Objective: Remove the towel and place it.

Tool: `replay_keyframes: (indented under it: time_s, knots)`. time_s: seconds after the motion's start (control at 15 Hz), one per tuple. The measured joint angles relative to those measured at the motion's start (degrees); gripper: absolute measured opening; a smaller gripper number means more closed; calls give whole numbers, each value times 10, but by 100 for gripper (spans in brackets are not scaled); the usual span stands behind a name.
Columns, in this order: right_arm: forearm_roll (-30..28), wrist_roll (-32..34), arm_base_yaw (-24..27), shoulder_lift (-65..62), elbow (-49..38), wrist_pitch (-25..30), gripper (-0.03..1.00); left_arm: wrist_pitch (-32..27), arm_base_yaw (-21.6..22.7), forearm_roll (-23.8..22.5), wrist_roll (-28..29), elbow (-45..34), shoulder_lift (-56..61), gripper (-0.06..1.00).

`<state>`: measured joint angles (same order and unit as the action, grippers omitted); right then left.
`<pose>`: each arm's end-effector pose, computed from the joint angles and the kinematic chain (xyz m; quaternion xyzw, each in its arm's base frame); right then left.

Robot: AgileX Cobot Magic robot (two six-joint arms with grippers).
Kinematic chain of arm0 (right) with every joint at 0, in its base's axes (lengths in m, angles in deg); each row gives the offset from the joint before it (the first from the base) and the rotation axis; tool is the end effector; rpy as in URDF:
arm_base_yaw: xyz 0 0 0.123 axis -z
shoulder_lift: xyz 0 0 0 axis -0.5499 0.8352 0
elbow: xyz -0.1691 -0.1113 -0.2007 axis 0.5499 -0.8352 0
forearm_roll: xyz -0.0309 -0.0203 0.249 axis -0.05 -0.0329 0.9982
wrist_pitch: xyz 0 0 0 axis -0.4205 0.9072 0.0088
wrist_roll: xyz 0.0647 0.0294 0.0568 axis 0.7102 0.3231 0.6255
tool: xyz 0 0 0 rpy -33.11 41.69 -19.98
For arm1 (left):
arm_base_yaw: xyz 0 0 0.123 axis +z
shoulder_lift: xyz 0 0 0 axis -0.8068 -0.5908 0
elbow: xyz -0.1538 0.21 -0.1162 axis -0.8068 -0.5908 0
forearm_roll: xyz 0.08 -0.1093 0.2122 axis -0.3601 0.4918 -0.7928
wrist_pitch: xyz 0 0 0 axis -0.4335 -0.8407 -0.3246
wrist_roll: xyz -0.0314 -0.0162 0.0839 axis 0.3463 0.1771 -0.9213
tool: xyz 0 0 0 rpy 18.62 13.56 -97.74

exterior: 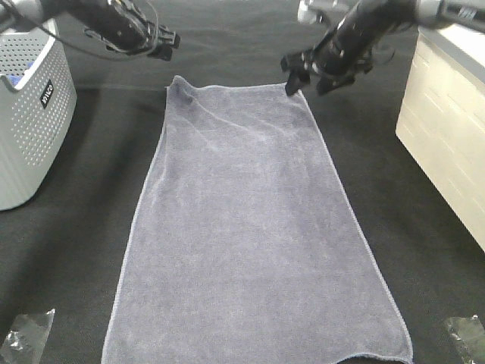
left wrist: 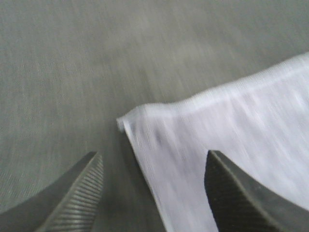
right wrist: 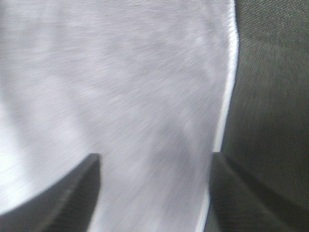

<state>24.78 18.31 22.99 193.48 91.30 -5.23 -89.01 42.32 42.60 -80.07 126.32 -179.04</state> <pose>0.5307 0.1169 0.1799 -0.1421 0.9432 0.1203 0.2750 0.5618 -0.1255 0.2030 0.1309 0.9051 -0.0897 0.3946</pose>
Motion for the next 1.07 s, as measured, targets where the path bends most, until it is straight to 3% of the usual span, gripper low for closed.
replay_keyframes:
  time_s: [0.13, 0.4, 0.53, 0.67, 0.87, 1.07]
  knots:
    - [-11, 7, 0, -42, 1, 45, 71, -34, 0, -6, 32, 0, 32, 59]
    - [-40, 53, 11, -139, 5, 153, 72, -135, 7, -99, 106, 0, 128, 59]
    - [-47, 87, 26, -181, 5, 192, 72, -204, 28, -113, 127, 0, 164, 59]
    - [-61, 104, 29, -216, 5, 198, 72, -255, 53, -122, 136, 0, 188, 63]
    - [-84, 119, 29, -284, -42, 201, 72, -265, 58, -135, 138, -16, 229, 66]
    - [-90, 121, 29, -397, -169, 201, 72, -265, 58, -128, 146, -139, 339, 66]
